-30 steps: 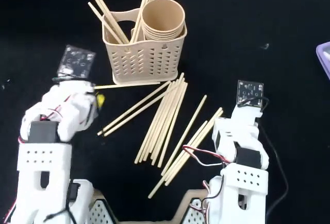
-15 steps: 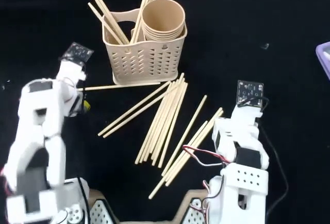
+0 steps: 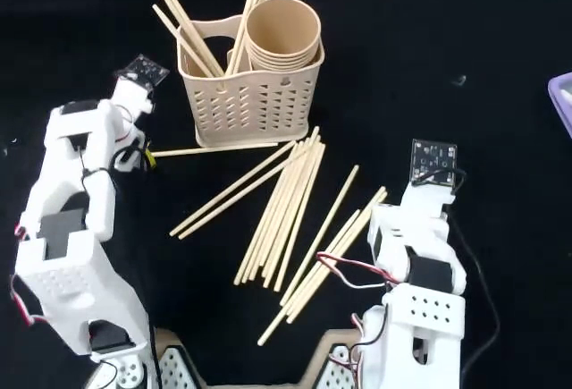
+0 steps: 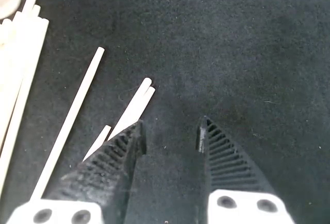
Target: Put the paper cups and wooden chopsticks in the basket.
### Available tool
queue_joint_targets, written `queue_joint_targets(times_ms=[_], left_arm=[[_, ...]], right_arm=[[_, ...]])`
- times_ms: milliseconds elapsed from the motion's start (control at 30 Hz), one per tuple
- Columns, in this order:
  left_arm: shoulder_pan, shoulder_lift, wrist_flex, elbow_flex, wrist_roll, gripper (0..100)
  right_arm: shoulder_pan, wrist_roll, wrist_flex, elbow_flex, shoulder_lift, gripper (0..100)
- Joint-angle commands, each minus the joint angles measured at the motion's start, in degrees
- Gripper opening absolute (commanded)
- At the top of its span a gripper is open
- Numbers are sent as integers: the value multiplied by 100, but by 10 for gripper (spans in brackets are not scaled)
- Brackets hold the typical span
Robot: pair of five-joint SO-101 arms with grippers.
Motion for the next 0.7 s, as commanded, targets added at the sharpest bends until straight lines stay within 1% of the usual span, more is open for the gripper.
queue_joint_targets(times_ms=[0, 100, 233, 400, 500, 567, 667], left_arm=[[-4, 114, -53, -576, -53, 261], [13, 290, -53, -593, -105, 261], [57, 651, -53, -593, -659, 256], [40, 844, -35, -532, -1029, 256], [84, 800, 281, -426, -1468, 255], [92, 765, 563, -435, -1785, 223], [101, 712, 826, -453, -2242, 103]], right_arm=[[18, -26, -123, -22, -110, 180], [18, -26, -123, -22, -110, 180], [18, -26, -123, -13, -110, 180], [18, -26, -123, -13, -110, 180], [18, -26, -123, -13, -110, 180], [18, -26, -123, -13, -110, 180], [18, -26, -123, -13, -110, 180]])
